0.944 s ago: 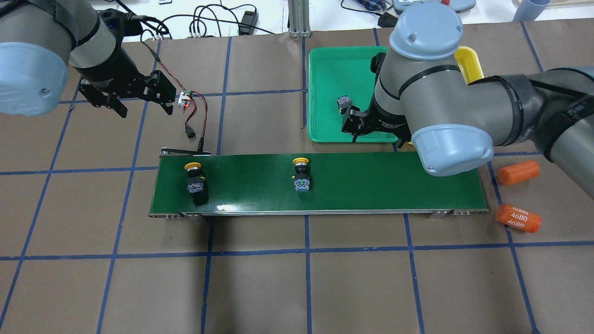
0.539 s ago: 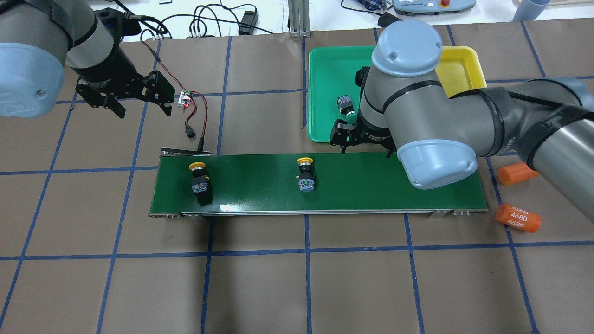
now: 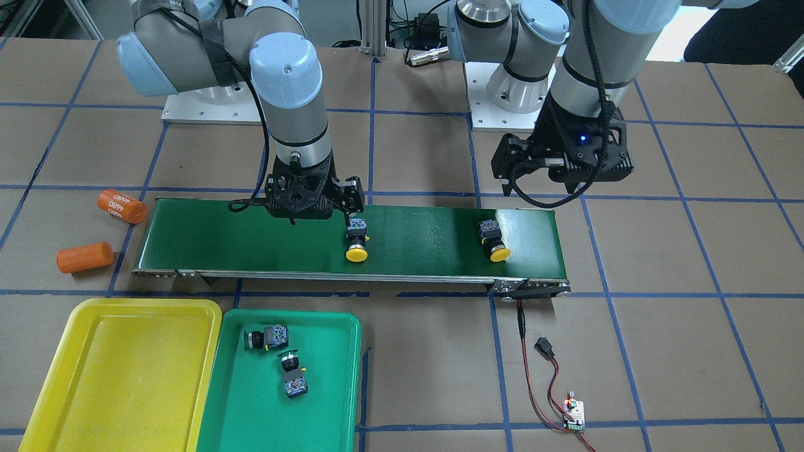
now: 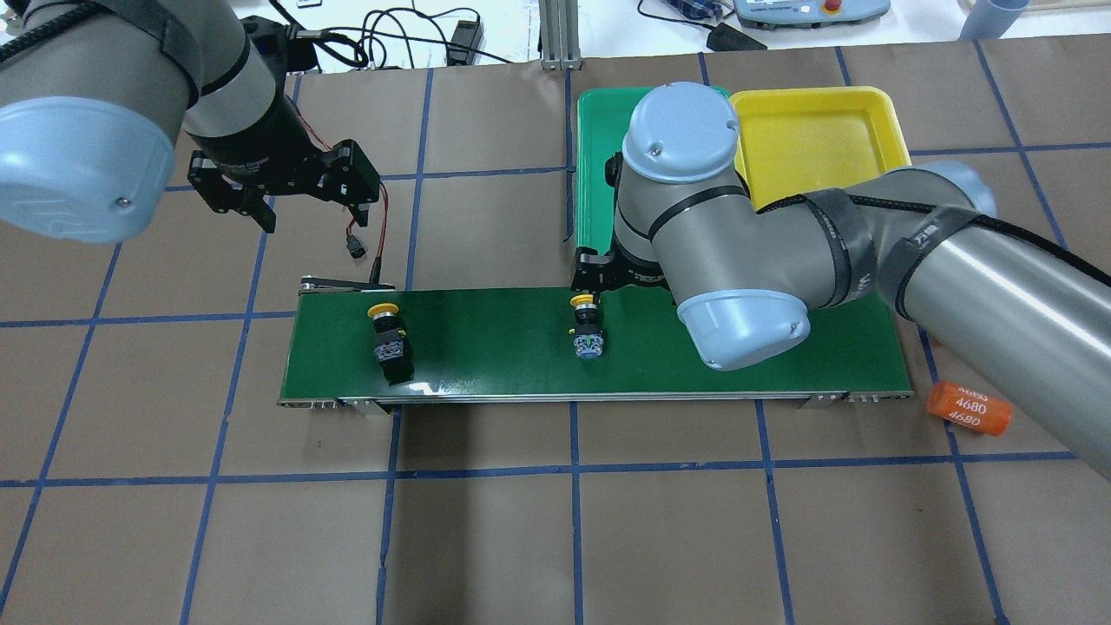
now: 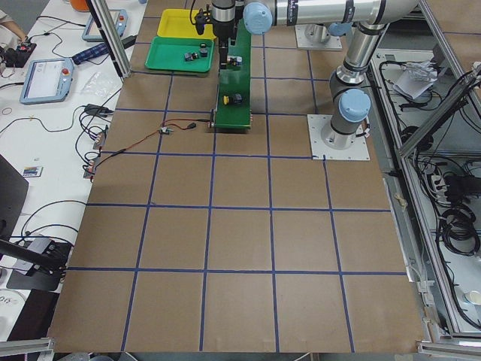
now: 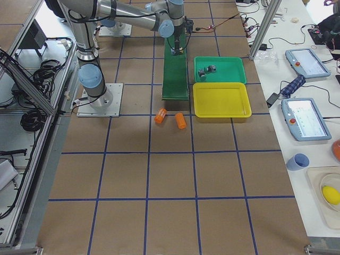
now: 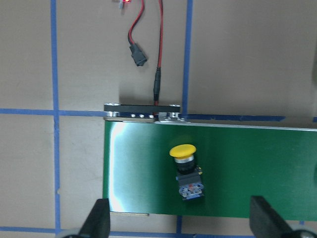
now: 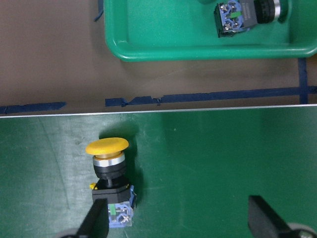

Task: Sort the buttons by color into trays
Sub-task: 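Grasp the yellow-capped button and lift it toward the yellow tray with the right gripper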

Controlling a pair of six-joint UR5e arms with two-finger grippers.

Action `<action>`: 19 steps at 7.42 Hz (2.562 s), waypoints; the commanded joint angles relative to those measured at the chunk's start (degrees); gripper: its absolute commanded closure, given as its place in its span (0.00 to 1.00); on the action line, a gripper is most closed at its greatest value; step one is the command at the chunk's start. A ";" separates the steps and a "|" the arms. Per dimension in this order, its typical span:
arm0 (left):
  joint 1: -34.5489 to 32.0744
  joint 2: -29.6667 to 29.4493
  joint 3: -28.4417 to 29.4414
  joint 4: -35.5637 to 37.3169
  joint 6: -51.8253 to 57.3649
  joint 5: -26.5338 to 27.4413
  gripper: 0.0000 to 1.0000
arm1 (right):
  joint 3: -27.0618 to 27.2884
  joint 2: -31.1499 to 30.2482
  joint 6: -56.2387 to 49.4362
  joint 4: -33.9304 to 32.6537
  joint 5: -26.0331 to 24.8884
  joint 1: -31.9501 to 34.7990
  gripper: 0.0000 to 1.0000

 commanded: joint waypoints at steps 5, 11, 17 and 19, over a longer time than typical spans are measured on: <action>0.34 1.48 0.03 -0.53 -1.11 0.19 0.00 | -0.18 9.16 0.20 -3.85 -0.77 1.64 0.40; 0.95 1.31 0.12 0.08 -1.03 0.10 0.00 | -6.31 6.18 0.38 6.33 -0.86 -1.34 1.00; 2.45 1.49 -0.05 0.08 -0.76 -0.25 0.00 | -13.53 8.27 -19.69 5.55 -3.33 -26.46 1.00; 2.45 1.49 -0.05 0.08 -0.76 -0.25 0.00 | -14.59 14.42 -23.61 -1.37 -3.41 -30.27 1.00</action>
